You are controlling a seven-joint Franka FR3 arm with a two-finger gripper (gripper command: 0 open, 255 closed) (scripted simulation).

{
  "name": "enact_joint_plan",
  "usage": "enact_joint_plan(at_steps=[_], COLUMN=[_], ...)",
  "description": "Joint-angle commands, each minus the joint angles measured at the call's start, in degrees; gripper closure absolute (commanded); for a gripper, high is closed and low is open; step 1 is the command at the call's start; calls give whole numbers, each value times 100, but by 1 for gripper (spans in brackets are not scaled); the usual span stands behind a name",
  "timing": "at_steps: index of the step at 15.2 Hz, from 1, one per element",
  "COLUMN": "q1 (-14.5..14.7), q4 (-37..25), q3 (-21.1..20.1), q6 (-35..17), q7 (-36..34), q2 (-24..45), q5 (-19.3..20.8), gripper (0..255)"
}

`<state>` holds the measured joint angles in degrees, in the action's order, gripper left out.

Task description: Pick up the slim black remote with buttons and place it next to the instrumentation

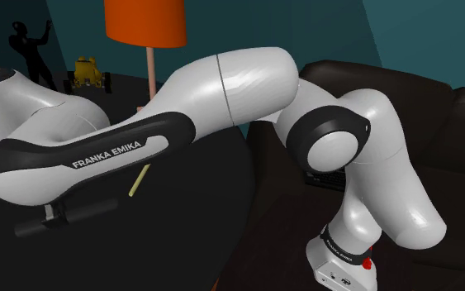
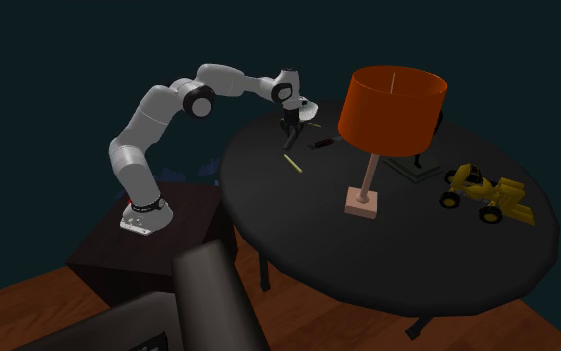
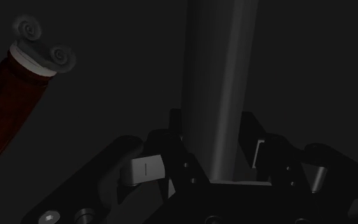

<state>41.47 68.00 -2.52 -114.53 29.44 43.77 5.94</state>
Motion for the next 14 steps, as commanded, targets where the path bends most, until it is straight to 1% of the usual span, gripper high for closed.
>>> enact_joint_plan(at_steps=[1,8,9,14], q1=[2,2,2,2], q4=[49,46,47,47], q3=[2,2,2,2], q6=[-97,-96,-96,-97], q7=[-10,-10,-10,-10], q2=[45,46,46,46], q5=[5,5,5,5], gripper=[255,255,0,0])
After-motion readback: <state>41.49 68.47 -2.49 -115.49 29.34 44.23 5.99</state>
